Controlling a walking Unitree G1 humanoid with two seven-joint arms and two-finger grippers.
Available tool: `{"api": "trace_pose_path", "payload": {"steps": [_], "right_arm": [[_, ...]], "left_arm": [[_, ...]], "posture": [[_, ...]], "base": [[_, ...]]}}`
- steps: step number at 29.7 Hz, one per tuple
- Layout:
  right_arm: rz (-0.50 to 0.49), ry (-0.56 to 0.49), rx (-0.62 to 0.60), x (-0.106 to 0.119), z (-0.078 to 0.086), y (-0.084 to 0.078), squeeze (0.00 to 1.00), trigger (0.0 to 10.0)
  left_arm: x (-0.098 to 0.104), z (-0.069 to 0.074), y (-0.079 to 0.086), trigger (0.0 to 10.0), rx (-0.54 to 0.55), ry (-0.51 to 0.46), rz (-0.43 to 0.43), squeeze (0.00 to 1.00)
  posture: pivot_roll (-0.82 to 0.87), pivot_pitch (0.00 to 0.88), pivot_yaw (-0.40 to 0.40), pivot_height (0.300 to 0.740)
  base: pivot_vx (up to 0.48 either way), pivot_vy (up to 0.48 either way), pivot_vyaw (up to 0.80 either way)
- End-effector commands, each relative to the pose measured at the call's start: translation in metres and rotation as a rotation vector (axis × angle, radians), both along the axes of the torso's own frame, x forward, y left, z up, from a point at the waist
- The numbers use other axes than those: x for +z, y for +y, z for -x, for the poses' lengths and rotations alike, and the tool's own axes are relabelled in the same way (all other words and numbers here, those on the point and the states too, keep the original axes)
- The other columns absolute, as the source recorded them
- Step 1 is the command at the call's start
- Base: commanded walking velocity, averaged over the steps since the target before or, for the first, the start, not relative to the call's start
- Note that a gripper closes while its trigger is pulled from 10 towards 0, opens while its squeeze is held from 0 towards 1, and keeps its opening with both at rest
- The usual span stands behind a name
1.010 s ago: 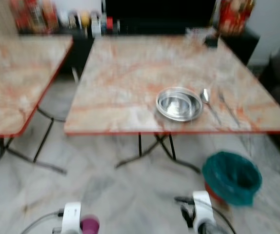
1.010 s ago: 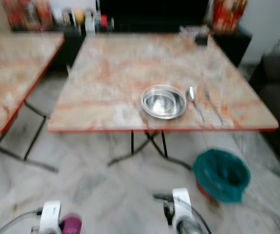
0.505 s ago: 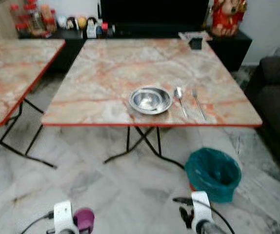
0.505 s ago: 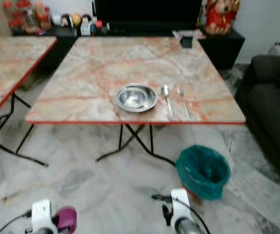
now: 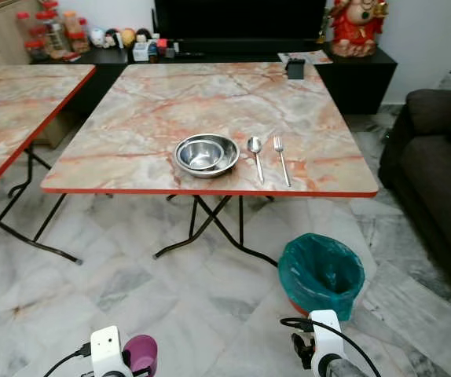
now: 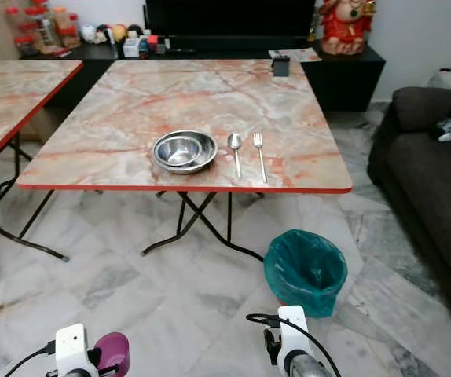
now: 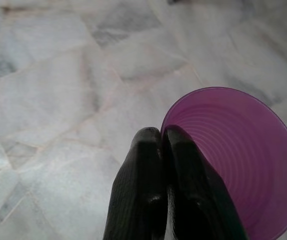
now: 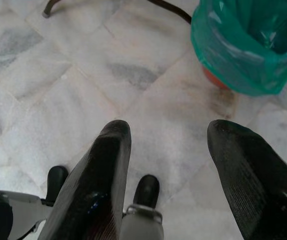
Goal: Setting the table
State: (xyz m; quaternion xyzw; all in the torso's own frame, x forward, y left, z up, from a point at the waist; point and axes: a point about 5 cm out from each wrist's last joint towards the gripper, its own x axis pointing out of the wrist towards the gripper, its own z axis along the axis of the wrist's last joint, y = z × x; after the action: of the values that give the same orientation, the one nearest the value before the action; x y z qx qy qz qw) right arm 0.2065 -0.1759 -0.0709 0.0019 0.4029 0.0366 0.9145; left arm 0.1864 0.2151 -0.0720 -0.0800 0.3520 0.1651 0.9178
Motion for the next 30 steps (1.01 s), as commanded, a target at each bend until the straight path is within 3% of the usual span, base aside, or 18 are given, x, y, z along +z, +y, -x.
{"api": "trace_pose_path", "payload": {"steps": [1,5,9,12,13,14,18,21,22,23,24,27,30], "right_arm": [[-0.010,0.001,-0.009,0.000,-0.001,0.002,0.00,10.0],[-0.011,0.007,0.000,-0.001,0.000,0.004,0.00,10.0],[-0.012,0.012,0.007,-0.001,0.001,0.005,0.00,10.0],[-0.013,0.014,0.012,-0.001,0.001,0.007,0.00,10.0],[-0.013,0.014,0.012,-0.001,0.001,0.007,0.00,10.0],[-0.014,0.015,0.020,-0.001,0.000,0.008,0.00,10.0],[-0.016,0.015,0.036,-0.001,-0.001,0.011,0.00,10.0],[-0.017,0.014,0.045,0.000,-0.003,0.012,0.00,10.0],[-0.016,0.013,0.051,0.000,-0.003,0.013,0.00,10.0],[-0.016,0.013,0.051,0.000,-0.003,0.013,0.00,10.0],[-0.013,0.012,0.055,0.001,-0.004,0.013,0.00,10.0],[-0.010,0.012,0.060,0.002,-0.006,0.012,0.00,10.0],[-0.008,0.012,0.062,0.002,-0.006,0.012,0.00,10.0]], "left_arm": [[0.005,-0.003,0.009,10.0,0.037,-0.042,-0.026,0.00],[0.018,-0.017,0.013,10.0,0.043,-0.155,-0.046,0.00],[0.034,-0.032,0.005,10.0,-0.081,-0.303,-0.110,0.00],[0.058,-0.043,-0.009,10.0,-0.172,-0.489,-0.176,0.00],[0.058,-0.043,-0.009,10.0,-0.172,-0.489,-0.176,0.00],[0.070,-0.047,-0.014,10.0,-0.184,-0.565,-0.197,0.00],[0.094,-0.052,-0.019,10.0,-0.165,-0.689,-0.230,0.00],[0.119,-0.056,-0.022,10.0,-0.165,-0.789,-0.257,0.00],[0.141,-0.060,-0.026,10.0,-0.169,-0.868,-0.274,0.00],[0.141,-0.060,-0.026,10.0,-0.169,-0.868,-0.274,0.00],[0.167,-0.064,-0.029,10.0,-0.174,-0.950,-0.292,0.00],[0.206,-0.072,-0.035,10.0,-0.176,-1.074,-0.294,0.00],[0.218,-0.074,-0.037,10.0,-0.181,-1.103,-0.287,0.00]], "posture": [[0.01,0.028,0.001,0.740],[0.02,0.027,-0.002,0.740],[0.03,0.032,-0.003,0.740],[0.06,0.039,-0.009,0.740],[0.06,0.039,-0.009,0.740],[0.07,0.041,-0.012,0.740],[0.09,0.045,-0.020,0.740],[0.11,0.045,-0.030,0.740],[0.11,0.045,-0.034,0.740],[0.11,0.045,-0.034,0.740],[0.12,0.046,-0.037,0.740],[0.13,0.046,-0.043,0.740],[0.13,0.046,-0.043,0.740]], "base": [[0.000,0.000,0.00],[0.000,0.000,0.00],[0.000,0.000,0.00],[0.000,0.000,0.00],[0.000,0.000,0.00],[0.000,0.000,0.00],[0.000,0.000,0.00],[0.000,0.000,0.00],[0.000,0.000,0.00],[0.000,0.000,0.00],[0.000,0.000,0.00],[0.000,0.000,0.00],[0.000,0.000,0.00]]}}
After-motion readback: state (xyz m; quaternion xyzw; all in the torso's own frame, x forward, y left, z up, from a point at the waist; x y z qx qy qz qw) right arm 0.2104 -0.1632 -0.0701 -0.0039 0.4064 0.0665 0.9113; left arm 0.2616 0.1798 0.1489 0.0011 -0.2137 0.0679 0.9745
